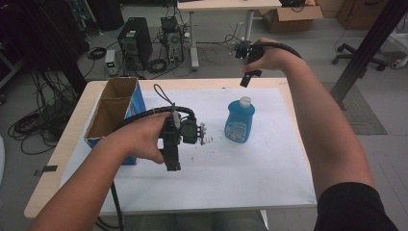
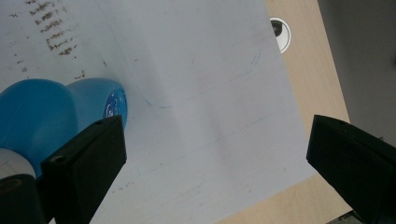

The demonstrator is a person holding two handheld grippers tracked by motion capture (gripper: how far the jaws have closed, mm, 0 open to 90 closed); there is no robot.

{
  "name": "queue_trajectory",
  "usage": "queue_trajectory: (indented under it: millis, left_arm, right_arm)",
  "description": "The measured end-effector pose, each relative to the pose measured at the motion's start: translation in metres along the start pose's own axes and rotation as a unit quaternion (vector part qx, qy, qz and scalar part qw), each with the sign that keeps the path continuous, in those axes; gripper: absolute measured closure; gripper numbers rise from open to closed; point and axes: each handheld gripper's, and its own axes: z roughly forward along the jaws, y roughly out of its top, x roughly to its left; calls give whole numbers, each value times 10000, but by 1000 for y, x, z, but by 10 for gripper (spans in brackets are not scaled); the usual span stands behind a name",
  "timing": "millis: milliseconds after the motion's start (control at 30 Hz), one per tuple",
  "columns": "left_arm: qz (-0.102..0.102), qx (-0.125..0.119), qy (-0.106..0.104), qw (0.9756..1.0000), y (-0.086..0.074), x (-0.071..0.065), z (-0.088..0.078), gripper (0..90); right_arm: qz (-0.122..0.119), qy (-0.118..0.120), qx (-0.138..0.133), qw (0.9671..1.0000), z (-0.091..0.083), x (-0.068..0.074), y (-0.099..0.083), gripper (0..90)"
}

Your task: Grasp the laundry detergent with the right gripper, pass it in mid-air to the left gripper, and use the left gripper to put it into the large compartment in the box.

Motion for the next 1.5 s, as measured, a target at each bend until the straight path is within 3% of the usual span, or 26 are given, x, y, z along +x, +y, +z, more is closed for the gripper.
queue_trajectory:
  millis: [633, 1133, 1500]
  left_arm:
    - [-33, -20, 2, 10000, -4, 0, 1, 4]
    - [8, 20, 29, 10000, -4, -2, 1, 4]
    - [30, 53, 7, 10000, -4, -5, -1, 4]
  right_arm:
    - [96, -106, 11, 9999, -5, -1, -8, 53]
    - [379, -31, -92, 9992, -3, -1, -54, 55]
    - [446, -16, -236, 9987, -9, 13, -86, 55]
